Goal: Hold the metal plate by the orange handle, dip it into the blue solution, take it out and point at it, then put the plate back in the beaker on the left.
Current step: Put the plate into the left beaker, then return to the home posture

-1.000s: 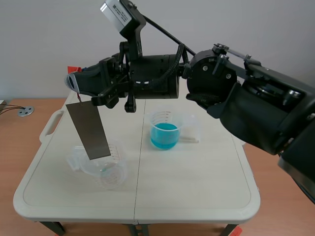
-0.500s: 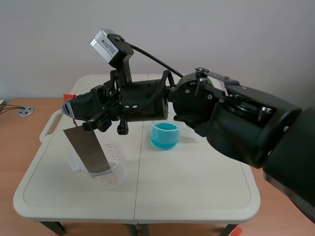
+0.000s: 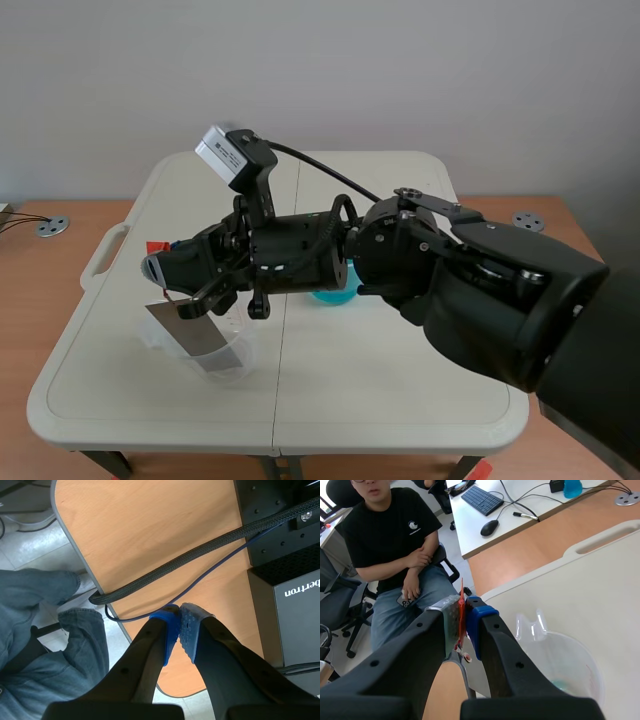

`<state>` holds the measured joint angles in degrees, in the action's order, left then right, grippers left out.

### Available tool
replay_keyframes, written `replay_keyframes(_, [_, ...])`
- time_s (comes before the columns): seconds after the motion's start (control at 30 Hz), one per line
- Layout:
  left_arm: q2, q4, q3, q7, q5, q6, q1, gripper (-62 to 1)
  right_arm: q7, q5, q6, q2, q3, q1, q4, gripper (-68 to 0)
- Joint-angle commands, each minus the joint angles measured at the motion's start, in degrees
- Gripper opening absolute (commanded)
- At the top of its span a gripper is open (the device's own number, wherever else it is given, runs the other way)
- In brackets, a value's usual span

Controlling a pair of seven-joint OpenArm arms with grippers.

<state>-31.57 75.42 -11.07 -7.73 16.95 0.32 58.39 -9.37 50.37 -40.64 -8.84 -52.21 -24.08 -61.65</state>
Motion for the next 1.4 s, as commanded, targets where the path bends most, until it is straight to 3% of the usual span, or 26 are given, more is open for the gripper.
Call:
replay_keyframes(0.0, [0.11, 0.59, 0.04, 0.22, -0.04, -0.07, 0.46, -59.4, 1.70, -0.70, 1.03, 0.90, 0.46, -1.38, -0.74, -66.2])
replay_keyframes(0.27, [0.09, 0.59, 0.04, 0.20, -0.04, -0.07, 0.46, -59.4, 4.00, -5.62, 1.86, 0.85, 0.50, -1.53, -0.74, -65.8])
replay_keyframes(0.57, [0.09, 0.59, 0.04, 0.13, -0.37, -0.07, 0.46, -59.4, 4.76, -10.21, 1.88, 0.70, 2.82, -1.81, -0.74, -50.2])
replay_keyframes(0.83, [0.09, 0.59, 0.04, -0.52, -2.03, -0.07, 0.46, -57.7, 6.64, -11.67, 2.08, 0.55, 6.67, -1.81, -0.74, -36.3])
replay_keyframes(0.97, [0.02, 0.55, 0.07, -1.16, -4.92, -0.04, 0.46, -41.9, 7.48, -11.87, 2.08, 0.59, 7.23, -1.81, -0.74, -25.3])
replay_keyframes(1.1, [-0.07, 0.17, 0.11, -1.11, -8.76, 0.00, 0.46, -16.8, 9.55, -12.20, 2.08, 0.61, 7.26, -1.81, -0.74, -16.8])
replay_keyframes(1.2, [-0.07, 0.17, 0.17, -1.11, -8.90, 1.88, 0.46, 1.4, 11.52, -12.74, 2.08, 0.61, 7.26, -1.97, -0.76, -11.8])
replay_keyframes(1.37, [-0.02, 0.17, 0.17, -1.03, -8.57, 8.83, 0.04, 1.4, 11.69, -12.96, 2.08, 0.57, 7.26, -3.10, -0.76, -9.2])
